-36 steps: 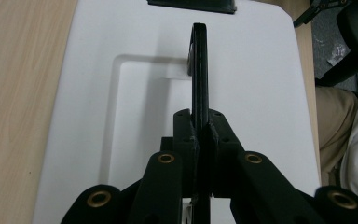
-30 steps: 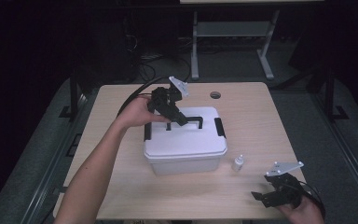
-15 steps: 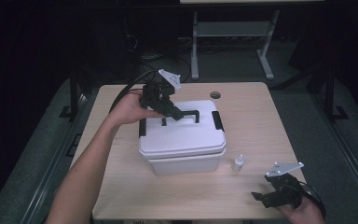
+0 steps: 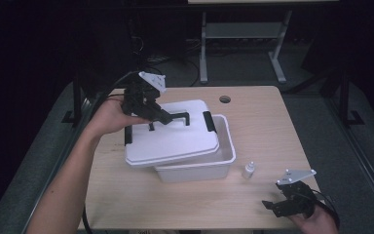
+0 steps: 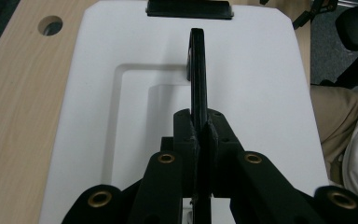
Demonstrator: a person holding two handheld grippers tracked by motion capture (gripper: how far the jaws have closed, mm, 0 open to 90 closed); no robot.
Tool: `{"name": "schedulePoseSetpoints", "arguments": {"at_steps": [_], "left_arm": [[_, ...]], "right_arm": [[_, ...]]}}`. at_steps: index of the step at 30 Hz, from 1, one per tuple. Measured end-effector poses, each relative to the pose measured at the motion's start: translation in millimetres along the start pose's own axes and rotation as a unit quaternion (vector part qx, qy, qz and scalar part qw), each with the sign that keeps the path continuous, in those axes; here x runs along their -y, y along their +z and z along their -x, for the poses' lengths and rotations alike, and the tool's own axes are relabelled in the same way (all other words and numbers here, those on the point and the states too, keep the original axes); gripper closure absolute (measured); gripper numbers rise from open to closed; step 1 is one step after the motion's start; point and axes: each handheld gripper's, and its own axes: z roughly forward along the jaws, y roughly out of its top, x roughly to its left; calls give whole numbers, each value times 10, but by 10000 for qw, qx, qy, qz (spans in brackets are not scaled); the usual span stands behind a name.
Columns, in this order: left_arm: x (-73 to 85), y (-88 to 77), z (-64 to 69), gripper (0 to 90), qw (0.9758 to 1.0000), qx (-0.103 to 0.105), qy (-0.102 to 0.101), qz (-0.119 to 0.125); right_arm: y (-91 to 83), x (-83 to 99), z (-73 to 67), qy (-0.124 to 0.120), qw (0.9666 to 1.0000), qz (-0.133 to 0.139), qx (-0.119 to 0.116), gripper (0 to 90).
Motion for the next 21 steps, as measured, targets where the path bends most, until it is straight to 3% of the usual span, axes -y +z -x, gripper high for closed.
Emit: {"name": "schedulePoseSetpoints", "arguments": {"at_steps": [21], "left_arm": [[598,-485,224,841,9981,-449,-368,184]], "right_arm": [[-33,-17,-14,-40,9999,30,94,178]]}}
